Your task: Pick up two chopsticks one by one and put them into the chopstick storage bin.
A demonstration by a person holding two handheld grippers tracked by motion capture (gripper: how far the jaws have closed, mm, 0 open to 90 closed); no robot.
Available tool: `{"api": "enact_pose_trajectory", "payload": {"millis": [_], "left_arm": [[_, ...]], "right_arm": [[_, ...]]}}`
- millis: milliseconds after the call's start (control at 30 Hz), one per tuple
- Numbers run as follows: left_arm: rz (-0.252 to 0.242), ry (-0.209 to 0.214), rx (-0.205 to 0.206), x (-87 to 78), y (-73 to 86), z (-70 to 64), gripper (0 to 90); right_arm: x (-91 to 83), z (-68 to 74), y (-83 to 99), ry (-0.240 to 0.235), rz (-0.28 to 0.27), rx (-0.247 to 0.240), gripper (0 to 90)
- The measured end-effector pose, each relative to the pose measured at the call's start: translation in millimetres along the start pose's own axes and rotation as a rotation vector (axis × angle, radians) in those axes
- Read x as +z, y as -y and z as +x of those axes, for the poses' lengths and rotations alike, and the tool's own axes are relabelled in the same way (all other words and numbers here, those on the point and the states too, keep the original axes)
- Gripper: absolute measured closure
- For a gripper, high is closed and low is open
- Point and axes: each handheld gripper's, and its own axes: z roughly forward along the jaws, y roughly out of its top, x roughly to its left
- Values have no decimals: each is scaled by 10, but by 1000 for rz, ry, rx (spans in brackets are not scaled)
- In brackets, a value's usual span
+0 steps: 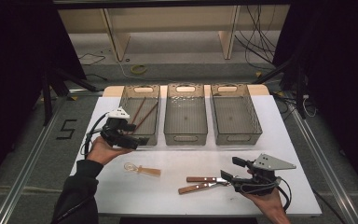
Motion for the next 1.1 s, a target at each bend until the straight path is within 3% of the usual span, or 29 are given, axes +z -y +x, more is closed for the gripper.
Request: {"api": "enact_pose_trajectory", "payload": {"millis": [367, 667, 1100], "left_arm": [[37, 15, 41, 43, 51, -135, 162], [128, 35, 99, 143, 144, -253, 176], [263, 56, 126, 342, 285, -367, 185]], "right_arm": [[0, -4, 3, 0, 1, 2, 296], [1, -2, 0, 2, 0, -2, 296], [1, -3, -3, 1, -2, -4, 296]]}}
